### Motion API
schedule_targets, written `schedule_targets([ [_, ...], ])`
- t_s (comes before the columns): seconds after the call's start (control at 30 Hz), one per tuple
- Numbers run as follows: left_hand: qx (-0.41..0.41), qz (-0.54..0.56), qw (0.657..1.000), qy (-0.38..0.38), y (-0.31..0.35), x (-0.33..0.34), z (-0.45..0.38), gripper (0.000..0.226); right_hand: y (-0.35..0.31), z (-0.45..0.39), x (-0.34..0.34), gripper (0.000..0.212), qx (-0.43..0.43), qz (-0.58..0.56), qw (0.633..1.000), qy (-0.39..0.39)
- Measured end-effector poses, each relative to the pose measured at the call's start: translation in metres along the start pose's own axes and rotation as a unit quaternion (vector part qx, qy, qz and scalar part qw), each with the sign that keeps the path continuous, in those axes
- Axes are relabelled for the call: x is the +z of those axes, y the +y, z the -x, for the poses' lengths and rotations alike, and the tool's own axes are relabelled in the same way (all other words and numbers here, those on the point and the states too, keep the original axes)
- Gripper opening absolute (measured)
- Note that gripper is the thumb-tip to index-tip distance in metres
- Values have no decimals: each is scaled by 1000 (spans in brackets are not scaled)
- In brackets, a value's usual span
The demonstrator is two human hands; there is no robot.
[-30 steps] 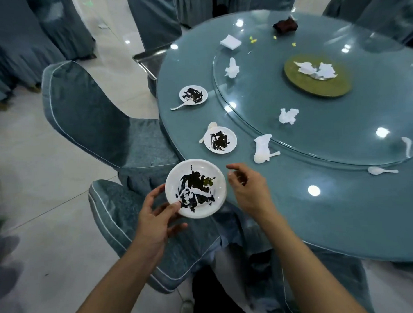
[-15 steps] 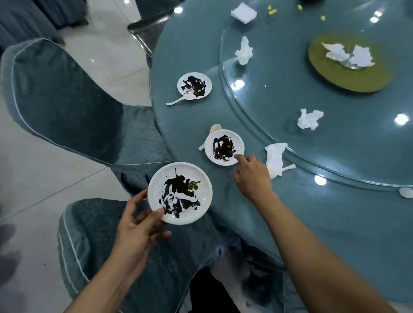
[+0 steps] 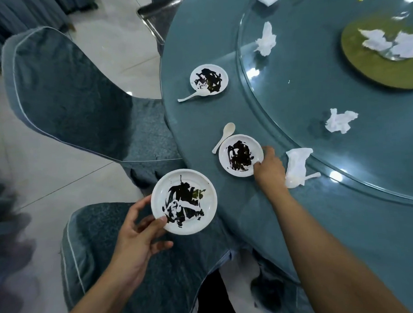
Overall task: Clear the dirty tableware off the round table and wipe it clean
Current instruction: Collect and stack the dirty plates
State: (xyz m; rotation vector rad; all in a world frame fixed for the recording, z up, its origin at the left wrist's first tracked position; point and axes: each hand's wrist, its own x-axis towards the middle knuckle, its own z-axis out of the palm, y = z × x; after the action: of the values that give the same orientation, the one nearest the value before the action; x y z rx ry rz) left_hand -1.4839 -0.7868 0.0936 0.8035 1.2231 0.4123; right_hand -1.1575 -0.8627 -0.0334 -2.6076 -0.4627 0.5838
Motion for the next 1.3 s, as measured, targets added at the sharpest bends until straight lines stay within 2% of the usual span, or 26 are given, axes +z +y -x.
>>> schedule_targets([
  [0.1,0,7,1000,0,1,-6,1,52,4,9,-8,36,75,-91,993,19],
  [0.27,5,7,1000,-18,9,-19,2,49,1,51,-37,30,116,-210,967,82],
  [0.37,10,3,999,-37,17,-34,3,48,-33,100,-51,27,56,-316,944,75],
  [0.43,15,2,999,-50,24,-49,5,46,-63,139,-53,25,-4,-326,944,58],
  [0.6,29,11,996,-89,49,-96,13,42,-130,231,-24,30,-98,-248,963,49],
  [0.7,40,8,992,-115,63,-130,18,42,-162,268,5,21,-126,-197,971,57],
  [0.87,43,10,991,-128,92,-192,20,43,-210,308,50,42,-144,-339,929,-25],
  [1.1,71,-3,991,-111,133,-244,5,50,-277,327,66,32,-196,-248,949,-2],
  [1.2,77,-1,992,-104,148,-255,-9,49,-297,315,63,35,-231,-120,963,69],
  [1.3,67,6,993,-102,161,-264,-29,50,-307,292,67,40,-273,26,949,155],
])
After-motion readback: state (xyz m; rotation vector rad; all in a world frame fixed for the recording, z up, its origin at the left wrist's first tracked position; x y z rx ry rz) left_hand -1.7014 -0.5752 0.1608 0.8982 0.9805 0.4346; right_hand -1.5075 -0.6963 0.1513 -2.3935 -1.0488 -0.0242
